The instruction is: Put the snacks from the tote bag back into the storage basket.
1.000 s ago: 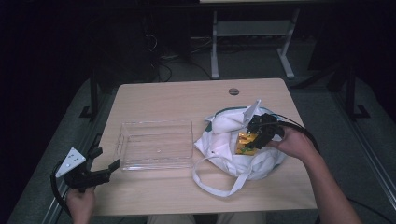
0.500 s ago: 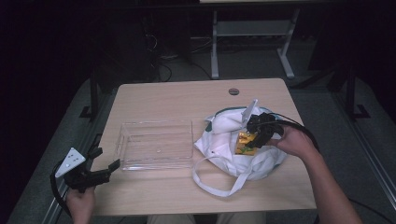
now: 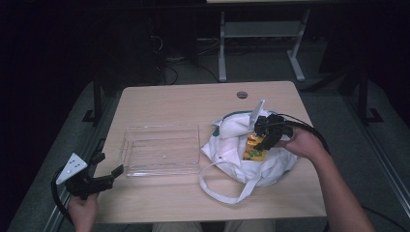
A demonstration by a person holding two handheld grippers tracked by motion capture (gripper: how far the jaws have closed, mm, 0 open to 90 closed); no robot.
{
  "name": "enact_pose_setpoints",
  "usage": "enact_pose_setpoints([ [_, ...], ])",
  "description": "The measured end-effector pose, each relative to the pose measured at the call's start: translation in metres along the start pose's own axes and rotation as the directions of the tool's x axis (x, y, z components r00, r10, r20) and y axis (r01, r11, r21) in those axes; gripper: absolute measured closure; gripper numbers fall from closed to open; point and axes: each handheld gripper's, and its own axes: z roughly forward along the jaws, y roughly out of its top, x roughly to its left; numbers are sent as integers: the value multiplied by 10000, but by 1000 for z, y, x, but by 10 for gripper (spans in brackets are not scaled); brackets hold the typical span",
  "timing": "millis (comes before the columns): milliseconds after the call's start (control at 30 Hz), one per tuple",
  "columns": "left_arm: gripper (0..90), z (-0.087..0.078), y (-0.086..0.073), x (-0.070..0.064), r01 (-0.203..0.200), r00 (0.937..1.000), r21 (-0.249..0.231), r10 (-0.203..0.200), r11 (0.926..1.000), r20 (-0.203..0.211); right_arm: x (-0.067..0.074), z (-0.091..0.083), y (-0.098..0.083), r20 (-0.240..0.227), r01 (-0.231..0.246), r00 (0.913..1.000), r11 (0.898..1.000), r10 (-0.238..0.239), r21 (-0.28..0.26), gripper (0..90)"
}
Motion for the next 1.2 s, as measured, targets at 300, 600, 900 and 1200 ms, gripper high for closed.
enact_pose_setpoints([
  [300,128,0,0,0,-23,10000,-3,23,10000,-39,-3,-3,-1,-119,-167,9998,9999,167,9,525],
  [600,128,0,0,-1,-19,10000,-5,19,10000,-61,-5,-8,-2,-132,-217,9997,9997,216,-76,525],
  [900,128,0,1,-1,-41,10000,-14,41,10000,-68,-5,-13,-2,-87,-294,9995,9994,293,-190,526],
  [1200,128,-1,1,0,-18,10000,-46,18,10000,-93,-8,-28,9,-144,-304,9994,9987,299,-412,527],
])
